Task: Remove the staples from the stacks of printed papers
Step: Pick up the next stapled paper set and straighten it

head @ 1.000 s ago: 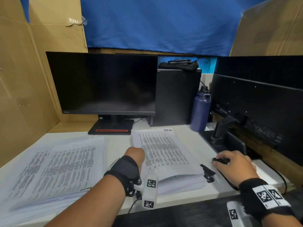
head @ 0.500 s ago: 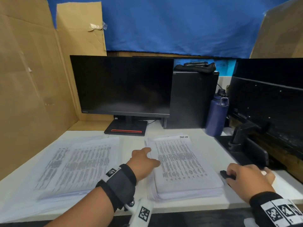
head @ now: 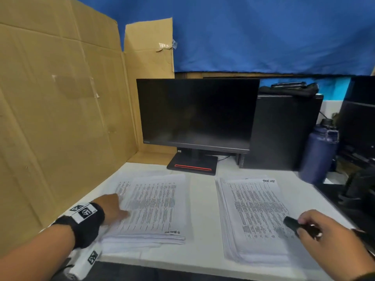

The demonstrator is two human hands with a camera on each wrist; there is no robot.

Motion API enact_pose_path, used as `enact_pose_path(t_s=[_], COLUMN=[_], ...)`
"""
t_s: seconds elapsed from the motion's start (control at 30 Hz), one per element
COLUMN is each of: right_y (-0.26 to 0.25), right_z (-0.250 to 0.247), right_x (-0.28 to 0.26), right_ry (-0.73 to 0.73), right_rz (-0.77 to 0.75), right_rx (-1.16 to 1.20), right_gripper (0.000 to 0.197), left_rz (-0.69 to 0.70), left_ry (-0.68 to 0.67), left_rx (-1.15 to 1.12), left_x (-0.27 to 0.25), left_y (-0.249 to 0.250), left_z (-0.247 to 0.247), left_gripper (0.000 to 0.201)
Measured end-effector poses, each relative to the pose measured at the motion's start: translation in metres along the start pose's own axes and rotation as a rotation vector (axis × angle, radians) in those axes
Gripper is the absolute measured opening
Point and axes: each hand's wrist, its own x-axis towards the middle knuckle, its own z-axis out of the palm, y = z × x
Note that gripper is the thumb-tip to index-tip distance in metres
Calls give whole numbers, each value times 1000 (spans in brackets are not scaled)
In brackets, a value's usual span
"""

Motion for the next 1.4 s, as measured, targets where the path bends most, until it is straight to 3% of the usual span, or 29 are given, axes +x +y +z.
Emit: enact_pose_path(t_s=[0.13,0.3,0.33,0.43,0.5,0.63,0.7,0.77,0.83,0.93,1.03,1.2,1.4], right_y=[-14,-35,-36,-31,-34,-46,-59,-74,-88,-93,-81,-67,-60], right_z=[18,11,8,5,1,-12,-18,-24,-32,-41,-47,-45,-37], right_x=[-5,-14,-12,-4,-3,-13,-19,-29,-39,-39,-32,-29,-23], right_ry=[-54,-128,-160,-158,-135,-170,-169,-128,-114,-180,-292,-494,-457], right_rz=[27,268,337,526,583,450,338,220,147,184,200,143,130], right_rx=[269,828,885,1057,1118,1022,912,841,858,927,860,699,580], right_gripper=[46,7,6,26,23,19,16,10,9,9,10,18,14], left_rz=[-37,-15,-4,42,76,257,353,447,496,482,486,387,369], left_ry=[-20,-60,-33,90,184,374,400,321,158,-105,-208,-181,-96], left_rx=[-100,-133,-169,-471,-672,-841,-965,-1064,-1137,-1205,-1190,-1433,-1631], left_x=[4,-1,-3,-16,-38,-87,-112,-134,-147,-156,-155,-151,-151], left_y=[8,19,20,22,27,43,56,72,89,114,131,148,151], left_z=[6,4,5,0,-11,-34,-45,-50,-46,-26,-7,-5,-16], left_gripper=[79,44,39,21,15,11,13,18,21,24,19,29,25])
